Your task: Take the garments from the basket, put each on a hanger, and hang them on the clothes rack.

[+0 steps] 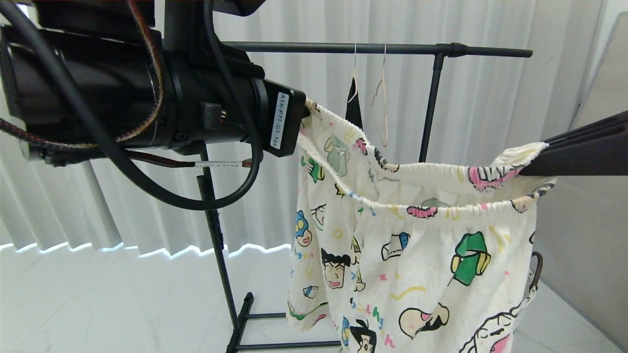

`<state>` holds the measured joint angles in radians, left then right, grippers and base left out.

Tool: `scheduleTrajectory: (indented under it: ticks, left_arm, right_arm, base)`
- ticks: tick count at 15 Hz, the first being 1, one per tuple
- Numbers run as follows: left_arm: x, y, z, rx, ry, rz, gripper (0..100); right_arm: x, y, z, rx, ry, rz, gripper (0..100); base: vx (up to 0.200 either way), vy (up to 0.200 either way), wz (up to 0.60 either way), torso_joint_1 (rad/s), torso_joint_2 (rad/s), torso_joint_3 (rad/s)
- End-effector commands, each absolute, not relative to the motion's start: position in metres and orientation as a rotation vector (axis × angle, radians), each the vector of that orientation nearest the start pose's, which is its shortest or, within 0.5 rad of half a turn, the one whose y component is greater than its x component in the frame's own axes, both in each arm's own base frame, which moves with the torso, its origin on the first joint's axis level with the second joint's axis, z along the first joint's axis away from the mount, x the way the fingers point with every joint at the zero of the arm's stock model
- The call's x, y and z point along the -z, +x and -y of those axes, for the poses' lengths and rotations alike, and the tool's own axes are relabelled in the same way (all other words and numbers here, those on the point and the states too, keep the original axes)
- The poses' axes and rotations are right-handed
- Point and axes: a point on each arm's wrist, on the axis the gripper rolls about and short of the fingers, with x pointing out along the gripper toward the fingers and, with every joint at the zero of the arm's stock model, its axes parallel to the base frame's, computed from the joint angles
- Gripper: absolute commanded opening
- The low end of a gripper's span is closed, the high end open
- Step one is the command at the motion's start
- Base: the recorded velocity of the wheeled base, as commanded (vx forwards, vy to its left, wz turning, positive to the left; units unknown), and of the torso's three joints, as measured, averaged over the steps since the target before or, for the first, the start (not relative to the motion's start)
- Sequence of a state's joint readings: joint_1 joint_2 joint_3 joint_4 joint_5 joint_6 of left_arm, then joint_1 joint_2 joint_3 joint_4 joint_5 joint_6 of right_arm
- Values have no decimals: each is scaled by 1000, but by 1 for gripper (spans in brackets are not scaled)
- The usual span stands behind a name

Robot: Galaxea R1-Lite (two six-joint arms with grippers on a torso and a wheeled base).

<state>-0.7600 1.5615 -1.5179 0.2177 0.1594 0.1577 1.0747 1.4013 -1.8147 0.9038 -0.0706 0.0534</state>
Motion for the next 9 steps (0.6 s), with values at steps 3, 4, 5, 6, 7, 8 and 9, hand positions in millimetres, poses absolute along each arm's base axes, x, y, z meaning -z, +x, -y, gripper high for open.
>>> scheduleTrajectory:
  ticks: [3, 4, 5, 6, 7, 8, 9]
  left_arm:
    - [-339, 170, 158, 626, 306, -252, 0]
    - [-333, 139, 139, 673, 328, -293, 0]
    - [-327, 120, 130, 709, 340, -299, 0]
    - [-320, 104, 124, 761, 352, -298, 0]
    - [-317, 95, 121, 794, 358, -292, 0]
    - [-314, 83, 118, 843, 366, -281, 0]
    - [-314, 78, 118, 878, 369, -271, 0]
  right_arm:
    - [-389, 102, -150, -874, -189, -419, 0]
    - [-396, 113, -160, -865, -131, -336, 0]
    - [-398, 123, -170, -860, -101, -286, 0]
    - [-398, 134, -184, -860, -83, -250, 0]
    - [-397, 140, -192, -863, -72, -227, 0]
    - [-396, 149, -207, -870, -56, -193, 0]
    - [-394, 157, -219, -874, -50, -179, 0]
  base:
    - [0, 0, 0, 0, 0, 0]
    - [0, 0, 0, 0, 0, 0]
    - [0, 0, 0, 0, 0, 0]
    - [0, 0, 0, 0, 0, 0]
    - [0, 0, 0, 0, 0, 0]
    - [0, 0, 0, 0, 0, 0]
    - [0, 0, 0, 0, 0, 0]
